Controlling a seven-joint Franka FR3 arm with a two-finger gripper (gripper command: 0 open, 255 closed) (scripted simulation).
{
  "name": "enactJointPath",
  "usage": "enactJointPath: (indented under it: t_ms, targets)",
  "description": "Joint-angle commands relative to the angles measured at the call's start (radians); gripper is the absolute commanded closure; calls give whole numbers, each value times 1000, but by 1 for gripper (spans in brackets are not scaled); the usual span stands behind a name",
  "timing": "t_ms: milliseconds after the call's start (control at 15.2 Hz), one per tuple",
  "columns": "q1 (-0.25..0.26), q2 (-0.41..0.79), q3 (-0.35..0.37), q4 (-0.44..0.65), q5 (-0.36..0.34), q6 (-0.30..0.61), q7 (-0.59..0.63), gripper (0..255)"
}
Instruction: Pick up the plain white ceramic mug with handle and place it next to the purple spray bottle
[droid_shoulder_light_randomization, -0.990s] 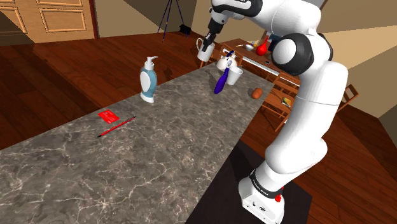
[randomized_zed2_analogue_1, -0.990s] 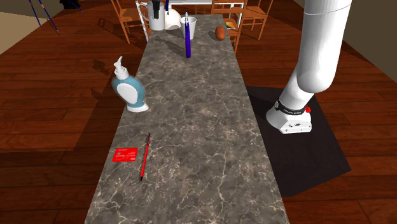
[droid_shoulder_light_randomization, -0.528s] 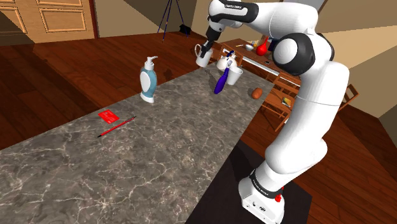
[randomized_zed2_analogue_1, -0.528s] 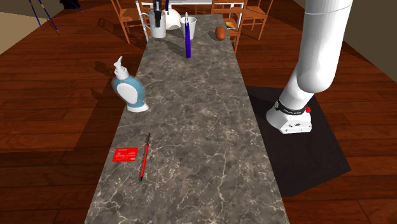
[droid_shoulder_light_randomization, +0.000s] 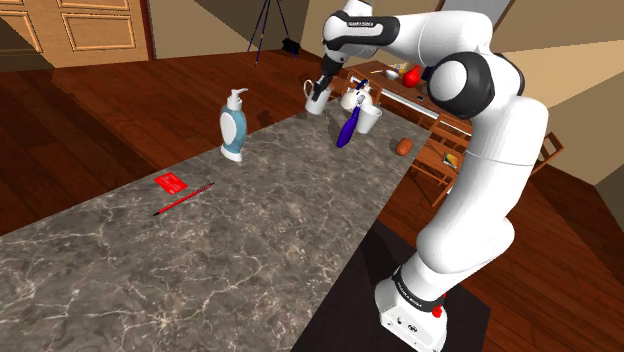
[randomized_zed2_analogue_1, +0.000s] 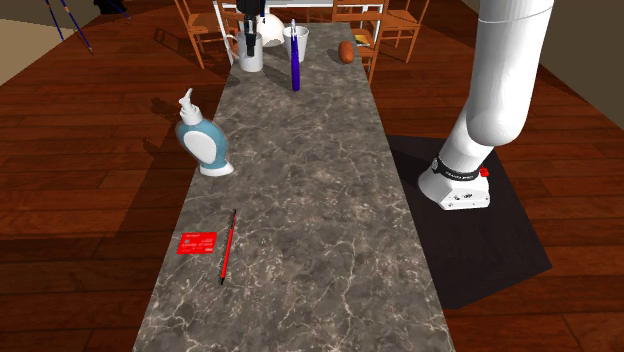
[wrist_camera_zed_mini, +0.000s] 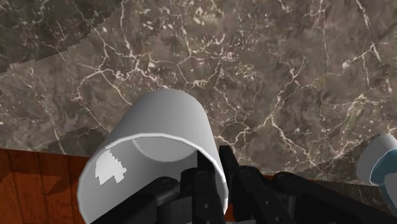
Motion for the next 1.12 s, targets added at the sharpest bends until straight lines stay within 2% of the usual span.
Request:
enactJointPath:
  t_ms: [0, 1056]
  targets:
    - [0, 2, 0, -23, 1, 26, -3, 255]
    - [0, 60, 2, -155, 10, 215, -22, 255]
